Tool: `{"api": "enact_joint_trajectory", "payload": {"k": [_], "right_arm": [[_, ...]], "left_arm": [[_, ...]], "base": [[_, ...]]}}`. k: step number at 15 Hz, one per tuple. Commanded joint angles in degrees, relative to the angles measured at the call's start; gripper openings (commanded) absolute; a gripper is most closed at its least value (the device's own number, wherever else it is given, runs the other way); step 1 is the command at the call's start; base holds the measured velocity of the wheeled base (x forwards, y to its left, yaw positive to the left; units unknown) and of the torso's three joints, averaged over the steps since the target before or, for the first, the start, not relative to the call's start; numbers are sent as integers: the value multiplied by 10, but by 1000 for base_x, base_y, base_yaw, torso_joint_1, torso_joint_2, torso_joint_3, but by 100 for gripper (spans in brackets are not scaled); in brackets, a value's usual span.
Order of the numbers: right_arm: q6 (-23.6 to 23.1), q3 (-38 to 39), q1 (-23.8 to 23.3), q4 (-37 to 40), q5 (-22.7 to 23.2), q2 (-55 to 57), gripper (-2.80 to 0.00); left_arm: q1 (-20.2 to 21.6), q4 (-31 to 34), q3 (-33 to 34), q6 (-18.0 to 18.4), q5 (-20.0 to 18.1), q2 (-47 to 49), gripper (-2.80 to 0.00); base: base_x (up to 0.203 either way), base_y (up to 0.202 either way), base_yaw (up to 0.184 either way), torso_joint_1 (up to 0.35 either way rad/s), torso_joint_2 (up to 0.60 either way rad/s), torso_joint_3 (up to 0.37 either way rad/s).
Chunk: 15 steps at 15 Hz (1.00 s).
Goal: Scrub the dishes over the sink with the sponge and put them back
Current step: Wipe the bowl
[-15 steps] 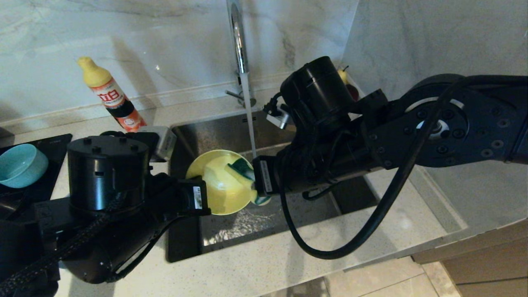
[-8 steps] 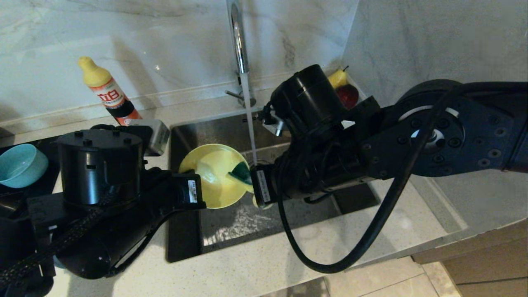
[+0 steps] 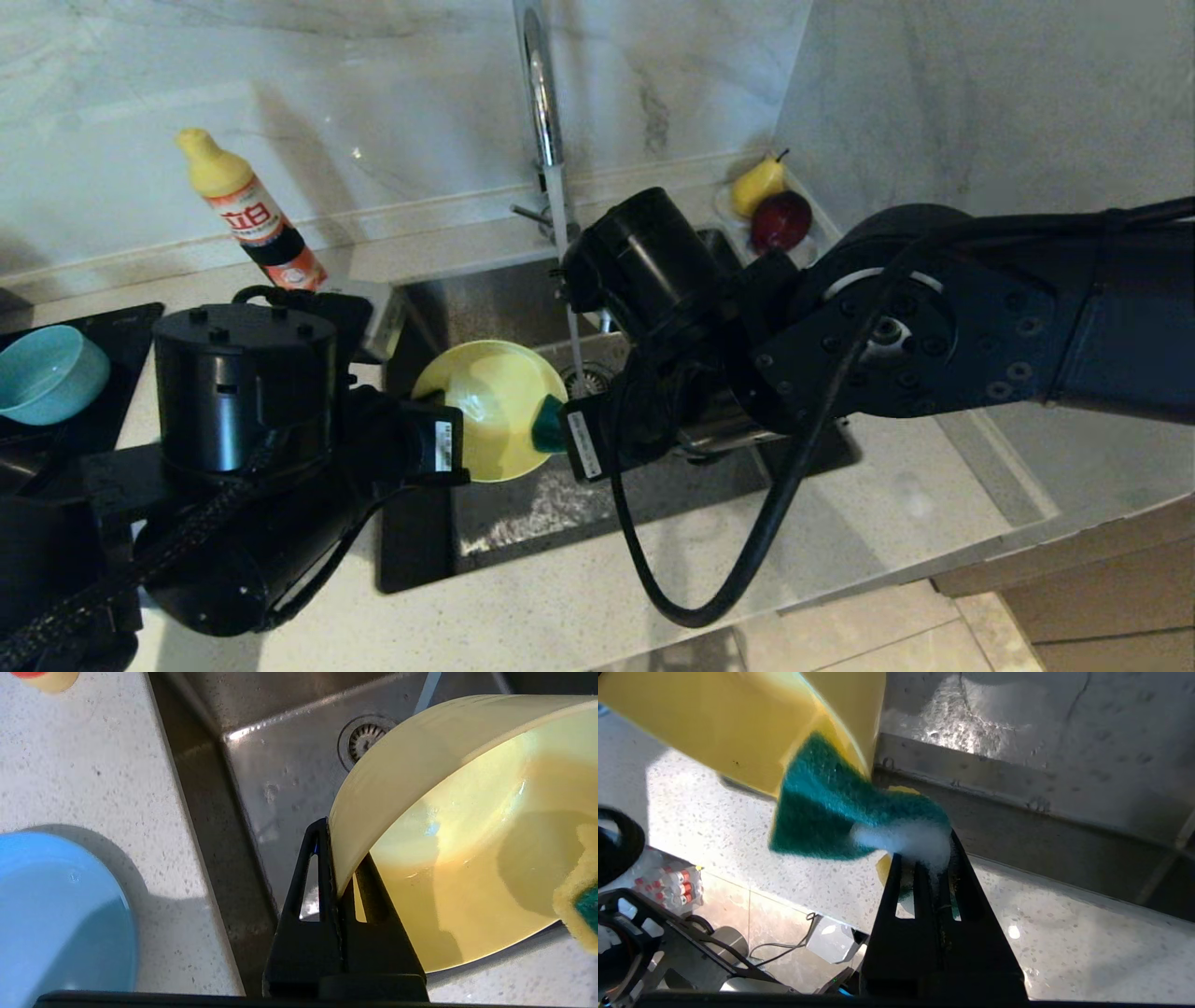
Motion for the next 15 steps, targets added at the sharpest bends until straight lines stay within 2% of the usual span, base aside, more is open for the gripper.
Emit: {"api": "enact_joint_trajectory", "payload": {"k": [1, 3, 6, 8, 10, 13, 15], "right_arm": [[1, 0, 1, -3, 2, 8, -280], [2, -1, 2, -18, 4, 11, -280], [2, 0, 4, -26, 4, 21, -280], [5, 0, 4, -36, 6, 24, -280], [10, 0, 4, -37, 22, 15, -280], [33, 0, 6, -37, 72, 1, -280], [45, 0, 8, -34, 86, -4, -280]], "left_arm": [[-14, -17, 16, 3, 2, 21, -280], [-21, -49, 30, 13, 6, 41, -280], [-26, -129, 54, 44, 34, 71, -280], [-28, -164, 73, 65, 33, 72, -280], [-33, -166, 77, 64, 33, 73, -280], [-34, -170, 73, 57, 35, 76, -280], [-32, -170, 67, 54, 52, 80, -280]], "base": [[0, 0, 0, 0, 0, 0], [0, 0, 0, 0, 0, 0], [0, 0, 0, 0, 0, 0], [0, 0, 0, 0, 0, 0], [0, 0, 0, 0, 0, 0], [0, 0, 0, 0, 0, 0], [0, 0, 0, 0, 0, 0]]}}
